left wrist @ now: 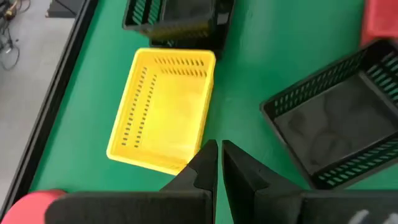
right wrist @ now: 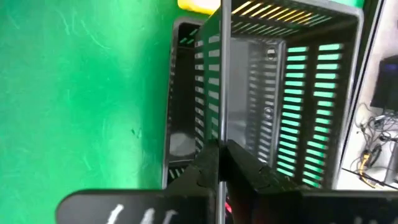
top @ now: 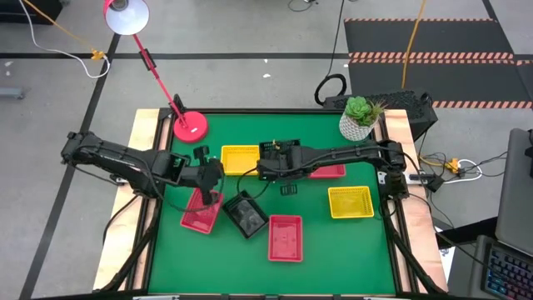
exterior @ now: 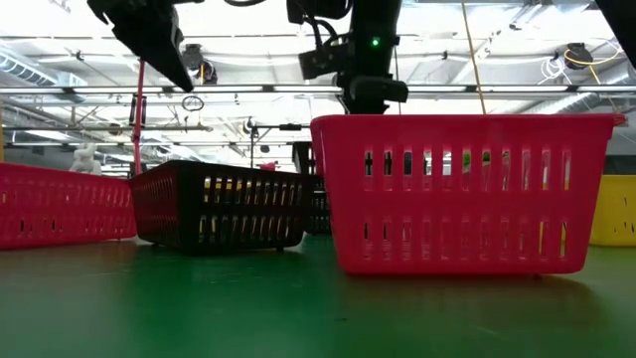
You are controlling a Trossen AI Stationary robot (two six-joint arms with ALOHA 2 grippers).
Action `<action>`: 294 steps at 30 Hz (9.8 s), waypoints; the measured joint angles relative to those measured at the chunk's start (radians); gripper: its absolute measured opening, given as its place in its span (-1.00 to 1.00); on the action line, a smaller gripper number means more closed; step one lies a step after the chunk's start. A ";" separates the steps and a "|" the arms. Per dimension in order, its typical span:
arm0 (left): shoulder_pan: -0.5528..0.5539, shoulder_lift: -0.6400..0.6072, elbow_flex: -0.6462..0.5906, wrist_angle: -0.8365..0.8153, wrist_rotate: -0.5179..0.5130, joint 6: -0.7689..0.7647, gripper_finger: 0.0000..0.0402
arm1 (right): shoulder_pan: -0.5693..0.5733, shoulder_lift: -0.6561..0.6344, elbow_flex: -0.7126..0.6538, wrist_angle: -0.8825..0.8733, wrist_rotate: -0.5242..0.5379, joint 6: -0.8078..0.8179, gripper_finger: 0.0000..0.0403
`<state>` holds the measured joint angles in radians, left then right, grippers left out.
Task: Stack baskets by color
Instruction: Stack the bottom right black bin on top of the top black bin, then stack the bottom left red bin on top of the the top right red bin
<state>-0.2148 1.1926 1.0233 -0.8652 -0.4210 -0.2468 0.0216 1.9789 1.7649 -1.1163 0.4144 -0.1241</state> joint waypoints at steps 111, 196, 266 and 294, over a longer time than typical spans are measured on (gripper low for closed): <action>-0.035 -0.011 0.001 0.011 -0.029 0.003 -0.87 | -0.001 -0.040 -0.219 0.287 -0.053 0.008 -0.26; -0.517 0.123 -0.009 -0.471 0.210 0.431 -0.69 | 0.772 -0.319 -0.218 0.274 0.053 0.531 -0.64; -0.230 0.532 0.381 -0.226 -0.380 0.189 -0.95 | 0.584 -0.196 -0.219 0.694 0.530 0.224 -0.49; -0.206 0.686 0.513 0.142 -0.476 0.478 -0.95 | 0.557 -0.196 -0.219 0.381 0.581 0.321 -0.15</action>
<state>-0.4203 1.8786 1.5360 -0.7234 -0.8968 0.2310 0.5788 1.7828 1.5459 -0.7349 0.9951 0.1970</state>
